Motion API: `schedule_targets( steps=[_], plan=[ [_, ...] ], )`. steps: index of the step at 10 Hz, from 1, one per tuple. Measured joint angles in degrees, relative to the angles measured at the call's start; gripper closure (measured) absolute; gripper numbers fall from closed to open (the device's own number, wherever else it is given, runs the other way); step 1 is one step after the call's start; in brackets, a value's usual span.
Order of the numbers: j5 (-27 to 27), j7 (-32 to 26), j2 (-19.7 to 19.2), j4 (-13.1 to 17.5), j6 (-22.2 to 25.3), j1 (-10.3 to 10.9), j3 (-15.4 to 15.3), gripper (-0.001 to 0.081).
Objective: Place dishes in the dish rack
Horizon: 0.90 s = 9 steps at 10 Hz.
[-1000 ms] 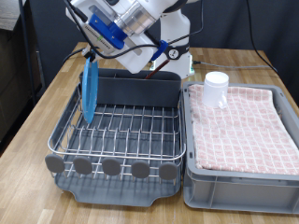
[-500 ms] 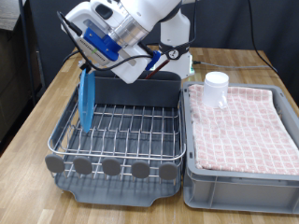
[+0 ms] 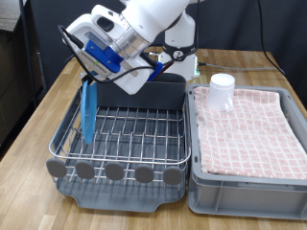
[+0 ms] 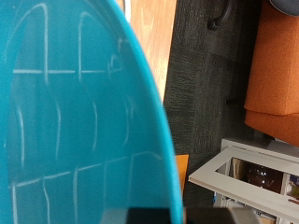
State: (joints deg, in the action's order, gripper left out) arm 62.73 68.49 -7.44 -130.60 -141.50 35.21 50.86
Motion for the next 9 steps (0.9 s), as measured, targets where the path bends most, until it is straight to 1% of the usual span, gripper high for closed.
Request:
schedule_targets(
  steps=[2,5,6,7,8,9],
  plan=[
    [0.0,0.72,-0.81,-0.26,-1.02,-0.05,0.03,0.0785],
    [-0.03,1.63,-1.25,-0.54,-1.24,-0.05,0.02,0.0785],
    [-0.11,1.65,-1.25,-0.55,-1.23,-0.05,0.0,0.0711],
    [-0.36,1.65,-1.24,-0.55,-1.23,-0.03,-0.05,0.0531],
    [-0.95,1.59,-1.18,-0.51,-1.14,0.0,-0.18,0.0531],
    [-2.59,0.95,-0.93,-0.41,-0.96,0.02,-0.45,0.0349]
  ],
)
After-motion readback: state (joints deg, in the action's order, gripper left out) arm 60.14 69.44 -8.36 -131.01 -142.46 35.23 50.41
